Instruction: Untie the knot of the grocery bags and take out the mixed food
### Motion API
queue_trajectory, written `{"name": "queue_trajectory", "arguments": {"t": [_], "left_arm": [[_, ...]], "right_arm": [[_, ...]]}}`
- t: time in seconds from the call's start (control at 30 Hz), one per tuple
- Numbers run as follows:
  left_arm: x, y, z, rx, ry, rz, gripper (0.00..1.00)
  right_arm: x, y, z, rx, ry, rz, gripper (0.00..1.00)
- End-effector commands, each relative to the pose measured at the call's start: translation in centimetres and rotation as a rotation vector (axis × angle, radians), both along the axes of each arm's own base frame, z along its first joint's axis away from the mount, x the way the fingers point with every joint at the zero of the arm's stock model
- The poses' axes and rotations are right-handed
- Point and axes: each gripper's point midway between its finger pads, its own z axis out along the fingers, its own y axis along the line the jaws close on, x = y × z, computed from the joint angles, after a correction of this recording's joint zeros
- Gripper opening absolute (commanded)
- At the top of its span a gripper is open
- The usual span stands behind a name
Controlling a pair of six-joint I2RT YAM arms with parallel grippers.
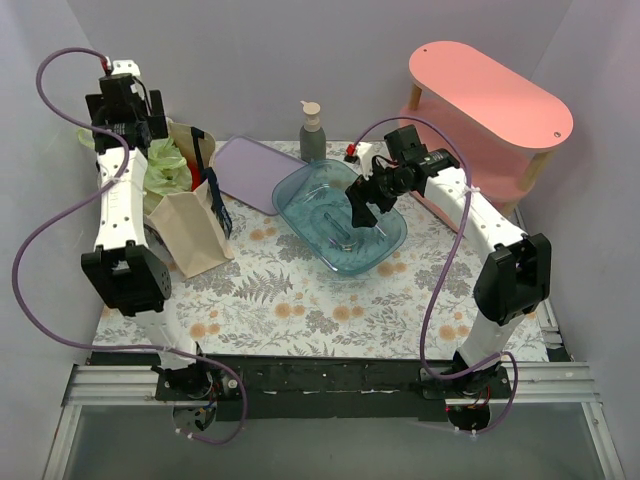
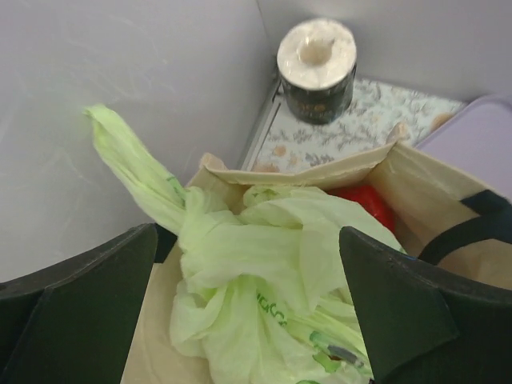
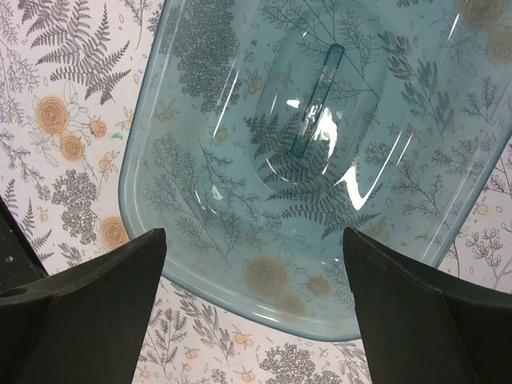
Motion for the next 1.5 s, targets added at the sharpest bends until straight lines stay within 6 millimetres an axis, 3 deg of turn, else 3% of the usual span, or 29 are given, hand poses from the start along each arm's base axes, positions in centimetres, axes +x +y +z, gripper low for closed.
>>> {"name": "queue_trajectory", "arguments": {"t": [0.0, 0.17, 0.3, 0.43, 0.7, 0.77, 0.87, 0.9, 0.93, 0.97, 1.03, 1.17, 1.23, 1.37, 1.4, 1.47], "left_arm": [[0.4, 1.0, -2.7, 0.023, 0.107, 0.040, 0.98], [0.9, 3.3, -7.1, 0.041, 0.219, 0.102, 0.98], [0.9, 3.2, -8.8, 0.032, 0.260, 0.100, 0.98], [-0.9, 2.5, -11.0, -0.015, 0.361, 0.100, 0.98], [-4.1, 1.5, -10.7, -0.033, 0.395, 0.077, 0.98], [-4.4, 1.6, -11.7, -0.016, 0.426, 0.060, 0.98], [-4.1, 1.0, -12.4, -0.011, 0.454, -0.008, 0.69], [-3.9, 0.7, -12.2, -0.012, 0.451, -0.032, 0.29], [-3.7, 0.6, -11.9, -0.013, 0.437, -0.044, 0.08], [-3.8, 0.5, -10.9, -0.004, 0.412, -0.055, 0.00], [-3.7, 0.5, -9.0, 0.018, 0.352, -0.063, 0.00], [-4.6, -0.1, -2.1, 0.051, 0.171, -0.085, 0.00], [-5.5, -0.8, 4.3, 0.098, -0.007, -0.115, 0.00], [-8.0, -2.9, 13.4, 0.222, -0.249, -0.231, 0.00], [-9.0, -3.4, 17.0, 0.253, -0.328, -0.250, 0.00], [-9.4, -5.0, 20.4, 0.261, -0.406, -0.323, 0.00]], "right_arm": [[1.0, 0.2, 2.2, 0.023, -0.092, 0.012, 0.98], [0.5, -0.3, 2.1, 0.008, -0.106, 0.020, 0.98], [0.1, -0.6, 1.8, -0.004, -0.101, 0.021, 0.98], [-0.1, -0.6, 1.5, -0.004, -0.089, 0.023, 0.98], [0.0, 0.0, 1.8, -0.007, -0.067, 0.028, 0.98], [-0.1, -0.1, 1.6, -0.027, -0.067, 0.032, 0.98], [0.1, -1.0, 0.6, -0.082, -0.070, 0.016, 0.98], [0.0, -1.3, 0.0, -0.096, -0.060, 0.011, 0.98], [-0.1, -1.5, -0.2, -0.104, -0.059, 0.009, 0.98], [-0.1, -1.6, -0.4, -0.112, -0.065, 0.012, 0.98], [-0.3, -1.8, 0.0, -0.111, -0.076, 0.009, 0.98], [-0.5, -1.8, 2.0, -0.090, -0.131, 0.029, 0.98], [-0.7, -1.7, 2.9, -0.077, -0.167, 0.062, 0.98], [-0.5, -1.4, 4.0, -0.044, -0.182, 0.039, 0.98], [-0.4, -1.3, 4.3, -0.037, -0.182, 0.025, 0.98], [-0.5, -1.2, 5.5, -0.013, -0.208, 0.024, 0.98]]}}
